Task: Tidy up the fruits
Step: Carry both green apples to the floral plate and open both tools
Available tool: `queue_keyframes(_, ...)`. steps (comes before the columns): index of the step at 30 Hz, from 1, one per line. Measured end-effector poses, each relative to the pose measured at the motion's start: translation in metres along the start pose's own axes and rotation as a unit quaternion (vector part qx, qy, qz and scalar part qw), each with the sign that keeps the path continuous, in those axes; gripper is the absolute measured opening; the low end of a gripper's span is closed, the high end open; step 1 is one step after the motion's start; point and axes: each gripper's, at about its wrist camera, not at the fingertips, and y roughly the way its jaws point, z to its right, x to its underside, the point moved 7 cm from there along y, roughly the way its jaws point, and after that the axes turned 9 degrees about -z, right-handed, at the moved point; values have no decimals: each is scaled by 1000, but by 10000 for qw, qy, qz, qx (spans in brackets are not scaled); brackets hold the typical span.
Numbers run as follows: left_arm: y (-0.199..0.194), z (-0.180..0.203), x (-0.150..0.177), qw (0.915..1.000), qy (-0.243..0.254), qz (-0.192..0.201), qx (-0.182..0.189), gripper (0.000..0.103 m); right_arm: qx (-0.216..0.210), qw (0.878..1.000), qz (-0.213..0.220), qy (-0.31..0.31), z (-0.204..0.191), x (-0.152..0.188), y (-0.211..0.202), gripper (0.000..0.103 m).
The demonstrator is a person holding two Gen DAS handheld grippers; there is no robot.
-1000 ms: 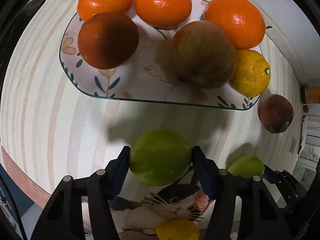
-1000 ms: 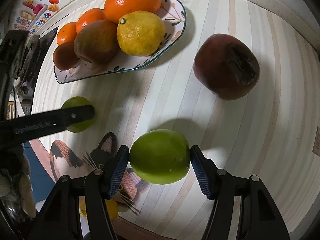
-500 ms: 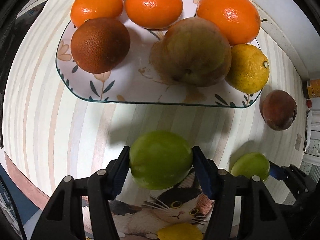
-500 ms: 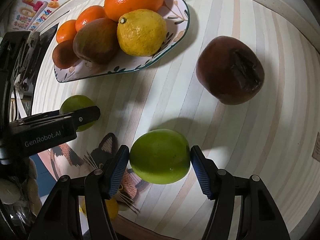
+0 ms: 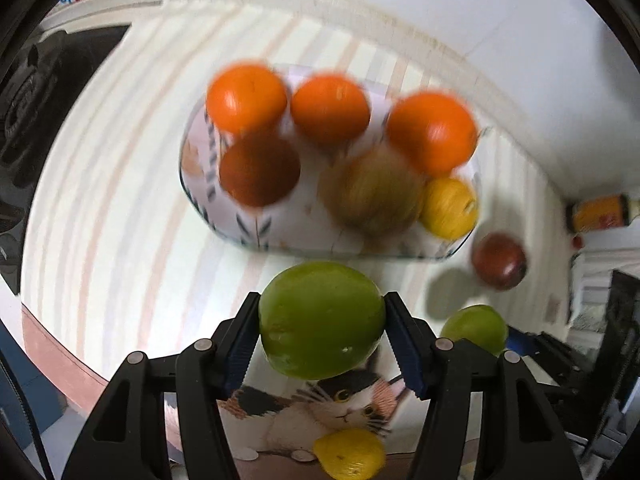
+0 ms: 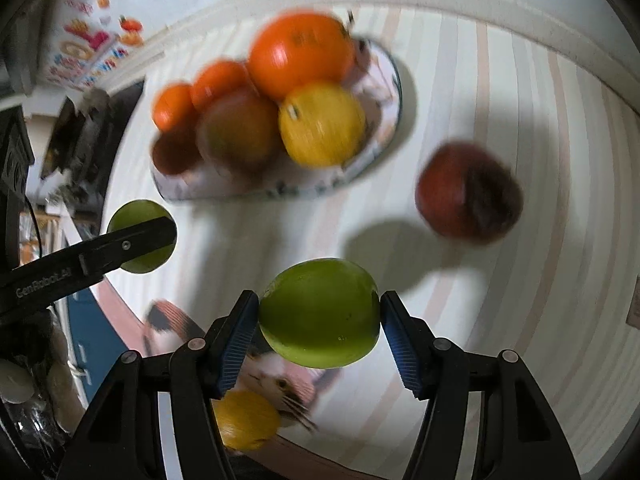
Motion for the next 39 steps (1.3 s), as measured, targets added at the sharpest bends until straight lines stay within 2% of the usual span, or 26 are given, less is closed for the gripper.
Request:
queue_keyframes(3,-24,-1,-21,9997,0,222,80,58,-129,9995,250,114,-2,-21,-21,65)
queue_keyframes(7,-40,4,-59,9990,-36,434,-32,58,-132,9975,583,381,10,-58,-41,65)
queue_keyframes(10,-34,1,-92,9992,-38,356,-155,58,19,9963,722,474,20,-86,-46,65)
queue_keyframes(14,-13,3,-112,9992,-15,167,-360,58,353,9952,795,444,35,-115,-45,65)
queue_keyframes(19,3,5,-118,9985,128,-18,-535,58,673,9948,694,311,42,-131,-30,65)
queue_keyframes(23,9,6,-119,9984,138,-72,-539,59,808,9945,617,252,41,-134,-15,65)
queue_keyframes(28,17,3,-111,9980,117,-319,-526,59,718,9951,601,306,41,-133,-10,65)
queue_keyframes(30,16,2,-109,9974,169,-223,-657,59,681,9953,594,337,42,-132,-9,66)
queue_keyframes(34,18,1,-109,9970,99,-359,-674,59,579,9954,629,427,44,-135,-10,66)
queue_keyframes(39,12,-2,-111,9984,-161,-338,-433,62,210,9964,598,568,49,-136,-8,71)
